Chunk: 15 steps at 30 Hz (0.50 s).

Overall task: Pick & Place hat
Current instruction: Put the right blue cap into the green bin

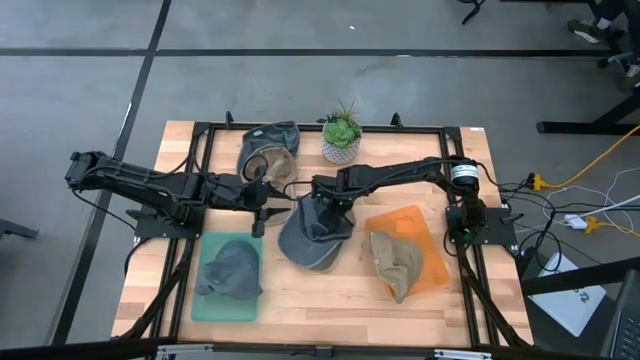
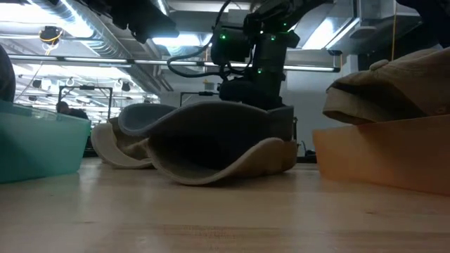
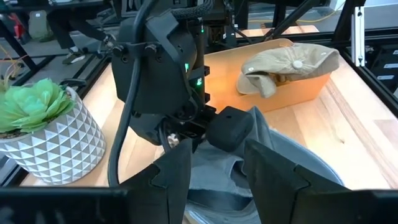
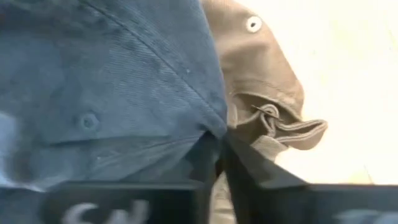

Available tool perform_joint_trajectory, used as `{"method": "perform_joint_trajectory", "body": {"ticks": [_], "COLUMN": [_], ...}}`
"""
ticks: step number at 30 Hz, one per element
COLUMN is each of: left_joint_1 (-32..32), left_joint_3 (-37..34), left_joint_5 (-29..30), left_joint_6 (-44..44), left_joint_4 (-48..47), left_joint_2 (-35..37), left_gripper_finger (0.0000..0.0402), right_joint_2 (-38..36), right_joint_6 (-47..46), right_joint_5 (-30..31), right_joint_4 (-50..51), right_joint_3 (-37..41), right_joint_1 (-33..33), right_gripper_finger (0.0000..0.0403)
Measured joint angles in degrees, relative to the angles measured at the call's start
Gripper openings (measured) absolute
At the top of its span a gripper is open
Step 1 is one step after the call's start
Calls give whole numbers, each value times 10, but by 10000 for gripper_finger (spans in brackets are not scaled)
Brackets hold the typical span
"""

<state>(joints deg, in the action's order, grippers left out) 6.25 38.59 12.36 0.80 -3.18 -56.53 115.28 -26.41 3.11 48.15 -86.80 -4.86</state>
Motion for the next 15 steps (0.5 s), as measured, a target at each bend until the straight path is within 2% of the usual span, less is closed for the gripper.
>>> {"method": "perform_joint_trajectory", "body": {"ticks": [2,6,12,15], "left_joint_1": [0,0,0,0], "left_joint_3": [0,0,0,0], "left_joint_5": [1,1,2,2], "left_joint_6": [0,0,0,0], "left_joint_4": [0,0,1,7], "left_joint_2": [0,0,0,0], "left_gripper_finger": [143,143,143,143], "right_joint_2": [0,-7,-48,-72], "right_joint_6": [1,1,1,1], "right_joint_5": [6,17,21,45], "right_joint_4": [1,5,19,25], "right_joint_3": [0,0,-10,-23], "right_joint_1": [0,0,2,10], "right_gripper_finger": [10,16,6,4]}}
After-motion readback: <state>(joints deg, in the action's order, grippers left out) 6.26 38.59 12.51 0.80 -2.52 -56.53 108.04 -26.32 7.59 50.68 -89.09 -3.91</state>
